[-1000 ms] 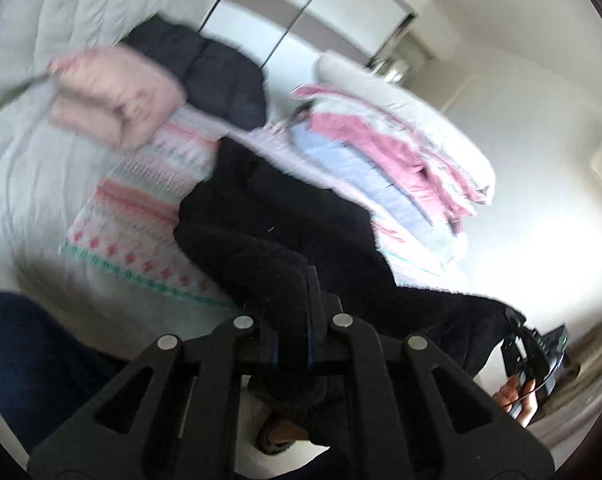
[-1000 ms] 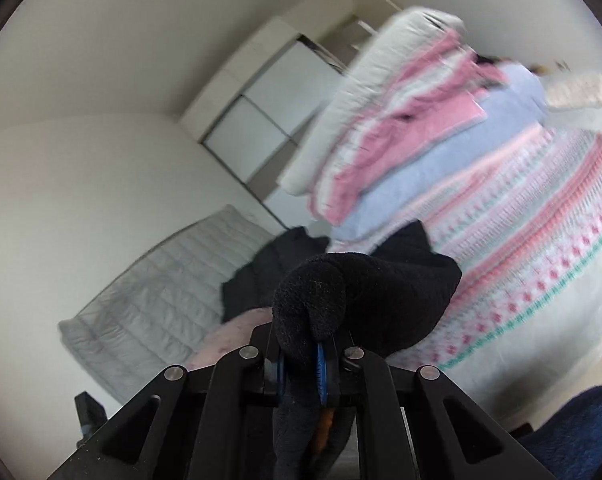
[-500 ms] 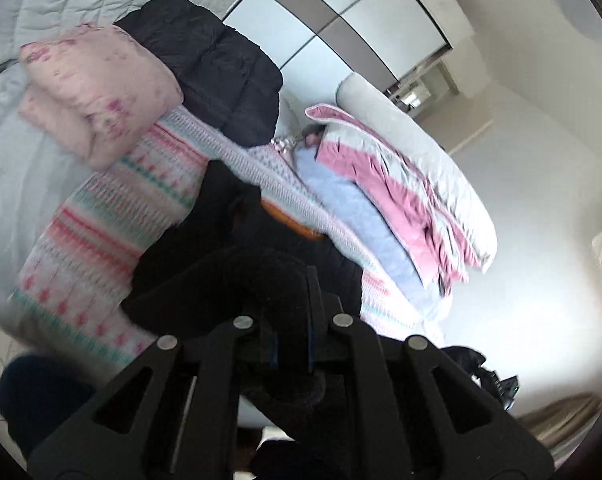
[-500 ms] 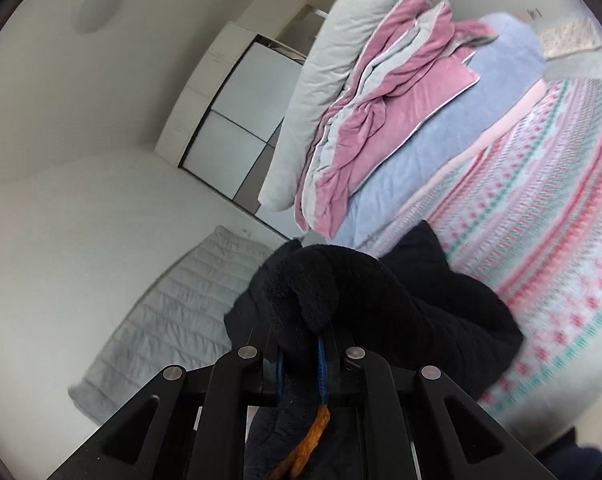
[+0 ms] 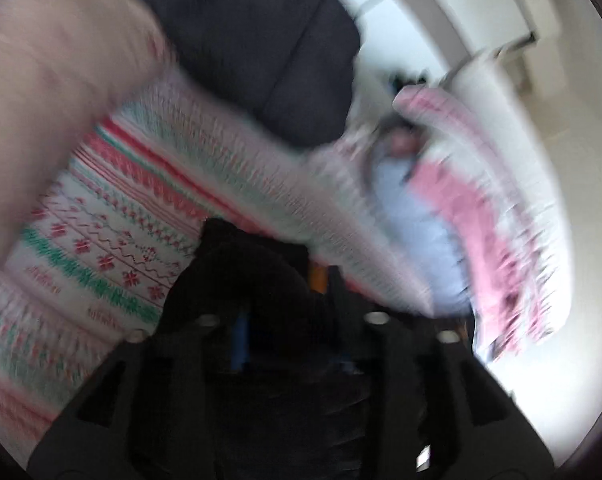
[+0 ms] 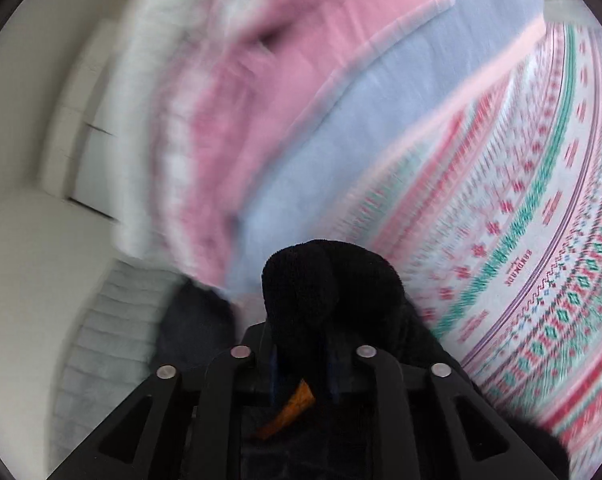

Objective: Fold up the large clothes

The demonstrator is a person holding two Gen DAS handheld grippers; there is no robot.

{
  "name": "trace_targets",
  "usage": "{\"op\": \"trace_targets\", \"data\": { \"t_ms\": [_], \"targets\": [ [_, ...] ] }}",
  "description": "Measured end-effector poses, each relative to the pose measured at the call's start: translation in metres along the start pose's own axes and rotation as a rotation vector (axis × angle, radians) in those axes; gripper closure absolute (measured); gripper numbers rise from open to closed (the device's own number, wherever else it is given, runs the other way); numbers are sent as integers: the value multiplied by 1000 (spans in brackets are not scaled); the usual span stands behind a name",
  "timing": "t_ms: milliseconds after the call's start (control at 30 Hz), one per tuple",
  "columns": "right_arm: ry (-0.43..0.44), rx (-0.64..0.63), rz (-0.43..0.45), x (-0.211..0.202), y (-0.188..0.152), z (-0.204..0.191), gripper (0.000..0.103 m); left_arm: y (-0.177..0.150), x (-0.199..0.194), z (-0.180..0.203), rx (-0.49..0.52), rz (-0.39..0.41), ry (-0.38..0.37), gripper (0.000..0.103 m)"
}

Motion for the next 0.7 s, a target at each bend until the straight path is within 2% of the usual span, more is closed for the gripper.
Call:
{"op": "trace_targets", "data": {
  "t_ms": [33, 67, 100, 133, 167, 200, 233, 267, 300, 333, 467, 533, 600, 667, 700],
  "targets": [
    [-1, 21, -46, 13, 0, 9, 76, 3, 13, -16, -54, -32, 49, 62],
    [30, 45, -68, 18, 5, 13, 74, 9, 17, -23, -104, -42, 32, 61],
    [79, 64, -73, 17, 13, 15, 72, 16, 15, -21, -112, -42, -12, 59],
    [113, 62, -59, 12, 22, 14, 66, 24, 8, -16, -99, -32, -54, 54],
    [119, 48, -40, 8, 29, 14, 61, 33, -4, -12, -72, 0, -79, 51],
    [103, 23, -2, 1, 39, 16, 57, 41, -15, -10, -50, 38, -91, 44],
    [68, -3, 47, -8, 50, 19, 46, 48, -29, -12, -36, 92, -101, 35],
    [42, -27, 90, -14, 58, 22, 40, 53, -40, -16, -41, 145, -111, 31],
    [33, -41, 102, -16, 62, 23, 39, 57, -44, -21, -55, 168, -112, 27],
    [32, -64, 86, -14, 62, 25, 38, 56, -44, -27, -65, 164, -106, 27],
    [-32, -201, -20, 2, 49, 20, 38, 40, -17, -35, -43, 61, -51, 27],
    [-17, -300, -102, 17, 30, 11, 38, 32, -6, -34, -22, 40, -21, 27],
    [-8, -370, -157, 25, 16, 4, 38, 18, 3, -23, 27, 6, -27, 27],
    [-28, -437, -135, 23, 12, -3, 38, 4, 7, -9, 107, -12, -13, 27],
    [-38, -498, -113, 21, 9, -9, 38, -1, 9, -5, 153, 6, 23, 26]
  ]
}}
Point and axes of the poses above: each gripper's, at about its wrist camera, not at the fingertips, and x roughly the way its jaws point, z to its right, y to its top, the point moved 9 cm from there along x, roughly the way its jaws point, and after that the axes turned 4 degrees about -x, right-handed, at the moved point
